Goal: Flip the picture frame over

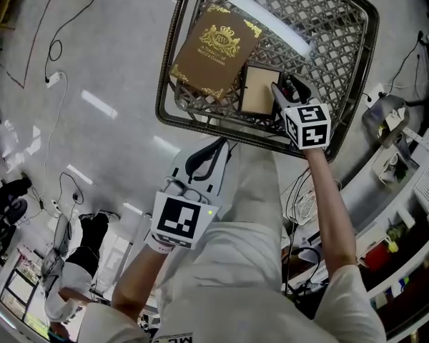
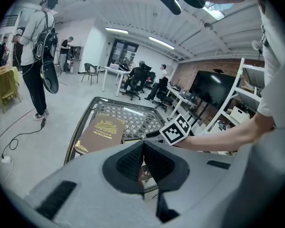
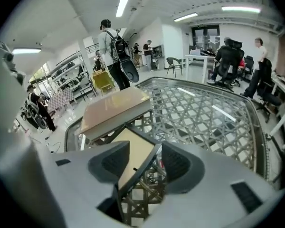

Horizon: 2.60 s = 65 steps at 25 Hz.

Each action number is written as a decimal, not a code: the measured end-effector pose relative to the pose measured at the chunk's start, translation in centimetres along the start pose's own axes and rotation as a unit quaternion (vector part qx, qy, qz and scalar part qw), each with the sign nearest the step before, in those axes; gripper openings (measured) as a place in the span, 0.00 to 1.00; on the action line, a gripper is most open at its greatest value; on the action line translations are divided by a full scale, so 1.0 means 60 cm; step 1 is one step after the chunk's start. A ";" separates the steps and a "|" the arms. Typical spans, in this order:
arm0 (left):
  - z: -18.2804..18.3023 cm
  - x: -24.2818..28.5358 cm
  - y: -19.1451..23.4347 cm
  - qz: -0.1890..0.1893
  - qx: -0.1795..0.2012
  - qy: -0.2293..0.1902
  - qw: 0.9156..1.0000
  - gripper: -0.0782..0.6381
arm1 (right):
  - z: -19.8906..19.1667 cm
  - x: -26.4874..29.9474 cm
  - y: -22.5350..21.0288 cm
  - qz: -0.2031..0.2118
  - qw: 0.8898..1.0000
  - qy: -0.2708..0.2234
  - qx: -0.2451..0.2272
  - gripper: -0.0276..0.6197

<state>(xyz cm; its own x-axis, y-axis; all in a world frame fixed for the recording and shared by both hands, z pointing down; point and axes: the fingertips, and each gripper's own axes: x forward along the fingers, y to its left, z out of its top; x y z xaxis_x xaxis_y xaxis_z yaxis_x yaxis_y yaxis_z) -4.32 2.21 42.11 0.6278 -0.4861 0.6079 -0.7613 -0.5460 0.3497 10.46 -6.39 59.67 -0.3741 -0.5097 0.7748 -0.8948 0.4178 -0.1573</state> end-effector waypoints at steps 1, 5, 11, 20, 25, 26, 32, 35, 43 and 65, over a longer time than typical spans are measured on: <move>0.001 -0.002 0.000 -0.001 0.003 -0.002 1.000 0.14 | 0.005 -0.004 0.002 0.001 1.000 -0.002 -0.003 0.38; 0.016 -0.010 -0.003 -0.003 0.010 -0.011 1.000 0.14 | 0.021 -0.032 0.012 -0.003 1.000 -0.007 -0.029 0.36; 0.050 -0.034 -0.006 -0.009 0.029 -0.029 0.999 0.14 | 0.068 -0.113 0.030 -0.040 0.997 -0.049 -0.032 0.19; 0.108 -0.106 -0.018 -0.012 0.046 -0.062 0.997 0.14 | 0.110 -0.263 0.078 -0.068 0.993 -0.092 -0.040 0.07; 0.130 -0.141 -0.030 -0.021 0.057 -0.080 0.995 0.14 | 0.131 -0.325 0.114 -0.083 0.989 -0.118 -0.018 0.07; 0.137 -0.147 -0.033 -0.024 0.061 -0.086 0.994 0.14 | 0.138 -0.338 0.122 -0.086 0.988 -0.126 -0.015 0.07; 0.170 -0.188 -0.054 -0.032 0.067 -0.117 0.990 0.14 | 0.173 -0.406 0.167 -0.093 0.981 -0.168 -0.012 0.07; 0.183 -0.208 -0.064 -0.036 0.071 -0.131 0.988 0.14 | 0.183 -0.434 0.184 -0.094 0.979 -0.180 -0.015 0.07; 0.203 -0.247 -0.070 -0.047 0.100 -0.147 0.983 0.14 | 0.198 -0.500 0.219 -0.097 0.973 -0.207 -0.018 0.07; 0.217 -0.302 -0.070 -0.046 0.176 -0.140 0.973 0.14 | 0.214 -0.536 0.318 -0.042 0.968 -0.248 -0.016 0.07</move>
<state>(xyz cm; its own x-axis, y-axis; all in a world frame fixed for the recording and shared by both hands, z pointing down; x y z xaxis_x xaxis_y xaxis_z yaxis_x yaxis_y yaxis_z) -10.40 4.45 20.34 0.7476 -0.5648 0.3495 -0.6286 -0.7715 0.0979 2.30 8.30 23.85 -0.3793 -0.8373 0.3938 -0.9217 0.3793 -0.0814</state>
